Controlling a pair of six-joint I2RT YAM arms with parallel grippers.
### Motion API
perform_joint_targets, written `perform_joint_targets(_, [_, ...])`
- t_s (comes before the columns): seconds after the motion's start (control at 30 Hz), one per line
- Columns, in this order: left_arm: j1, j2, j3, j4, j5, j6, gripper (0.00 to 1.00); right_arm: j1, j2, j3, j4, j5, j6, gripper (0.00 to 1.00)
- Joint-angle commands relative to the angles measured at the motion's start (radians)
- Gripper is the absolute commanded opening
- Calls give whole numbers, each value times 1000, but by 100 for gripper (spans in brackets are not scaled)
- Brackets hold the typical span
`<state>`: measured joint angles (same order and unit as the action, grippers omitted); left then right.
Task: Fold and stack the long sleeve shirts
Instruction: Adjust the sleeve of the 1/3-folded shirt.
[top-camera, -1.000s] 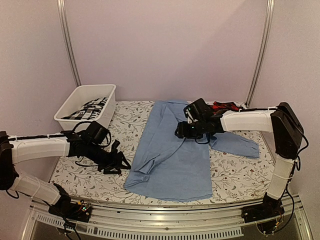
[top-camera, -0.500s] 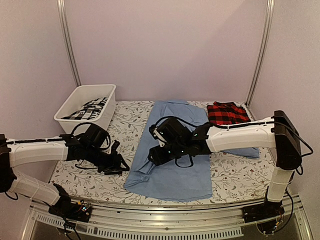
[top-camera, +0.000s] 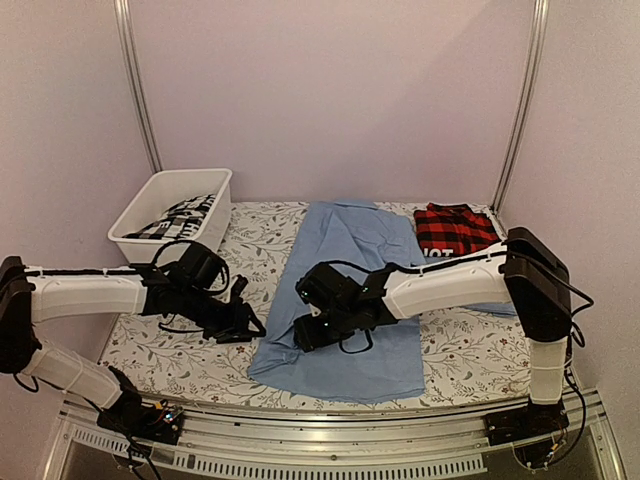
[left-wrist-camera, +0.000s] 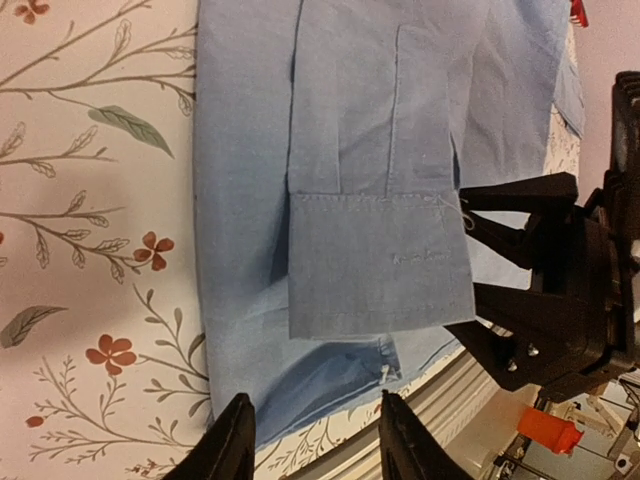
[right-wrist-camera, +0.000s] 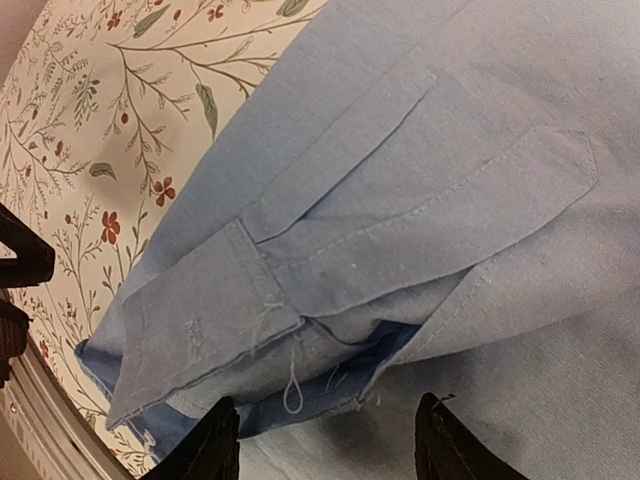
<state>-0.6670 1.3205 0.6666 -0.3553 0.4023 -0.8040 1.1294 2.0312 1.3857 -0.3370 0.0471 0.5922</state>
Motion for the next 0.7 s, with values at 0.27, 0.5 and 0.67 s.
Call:
perform_joint_targets(0.27, [0,24,29,34,20,64,43,-46,98,138,-47,-5,46,29])
perform_joint_targets(0.5, [2,23,44,37,41,95,43,-56,77,292,-325,-6,-51,1])
perform_joint_targets(0.67, [5,19,42,29,57,113,42,-54,76,352,-526,-35,-139,0])
